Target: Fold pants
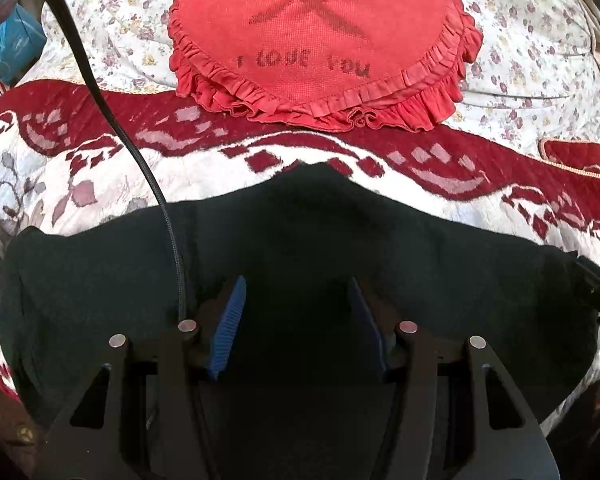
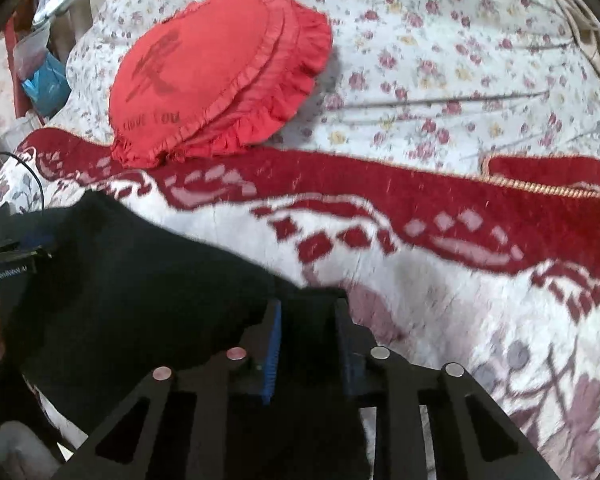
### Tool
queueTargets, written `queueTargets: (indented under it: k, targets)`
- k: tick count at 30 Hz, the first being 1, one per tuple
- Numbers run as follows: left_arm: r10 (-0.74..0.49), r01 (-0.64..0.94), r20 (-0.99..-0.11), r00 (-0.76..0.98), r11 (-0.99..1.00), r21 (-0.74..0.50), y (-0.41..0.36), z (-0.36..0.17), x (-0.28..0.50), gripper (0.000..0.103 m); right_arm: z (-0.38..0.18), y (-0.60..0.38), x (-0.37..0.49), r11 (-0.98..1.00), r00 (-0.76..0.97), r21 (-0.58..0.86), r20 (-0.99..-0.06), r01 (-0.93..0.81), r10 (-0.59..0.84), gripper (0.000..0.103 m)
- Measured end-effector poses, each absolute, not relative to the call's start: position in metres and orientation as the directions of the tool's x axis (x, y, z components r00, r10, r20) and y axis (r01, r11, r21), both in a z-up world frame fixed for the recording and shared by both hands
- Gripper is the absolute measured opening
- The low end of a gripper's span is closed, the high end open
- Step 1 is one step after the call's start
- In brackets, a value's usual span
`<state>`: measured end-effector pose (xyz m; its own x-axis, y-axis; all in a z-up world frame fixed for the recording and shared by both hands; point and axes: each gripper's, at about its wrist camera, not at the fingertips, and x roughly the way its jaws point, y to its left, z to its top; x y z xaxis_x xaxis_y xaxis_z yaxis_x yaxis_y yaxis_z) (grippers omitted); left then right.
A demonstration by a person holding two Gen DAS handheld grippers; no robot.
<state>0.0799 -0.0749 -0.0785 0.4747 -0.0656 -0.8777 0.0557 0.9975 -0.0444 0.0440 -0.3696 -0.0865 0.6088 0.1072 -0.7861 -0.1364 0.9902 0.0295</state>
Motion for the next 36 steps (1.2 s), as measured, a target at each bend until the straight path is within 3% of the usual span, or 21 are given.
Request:
queueTargets:
  k: [9,17,31,35,36]
  targets:
    - [-0.051,0.049,-0.878,0.477,0.998,-0.031,-0.080,-0.081,0.084,0.053,-0.101,-0.372,0.064,0.996,0.604,0.021,-0.794,-0.090,0.071,0.022]
    - [-0.080,0.077,-0.868,0.490,0.996,-0.049,-0.084,-0.070,0.076,0.053,-0.072,-0.397,0.031,0.984,0.639,0.181,-0.756,-0.009,0.145,0.050]
    - [-0.178,0.161,-0.870,0.459,0.980,-0.116,-0.113,-0.066,0.065,0.056,-0.080,-0.390,-0.035,0.947,0.559,0.321,-0.785,-0.003,0.268,0.052]
    - [-0.279,0.229,-0.860,0.428,0.953,-0.196,-0.131,-0.062,0.066,0.071,-0.094,-0.381,-0.042,0.950,0.529,0.313,-0.805,-0.005,0.268,0.052]
    - [-0.318,0.255,-0.856,0.407,0.940,-0.227,-0.137,-0.061,0.067,0.072,-0.096,-0.380,-0.043,0.947,0.524,0.321,-0.806,-0.004,0.275,0.052]
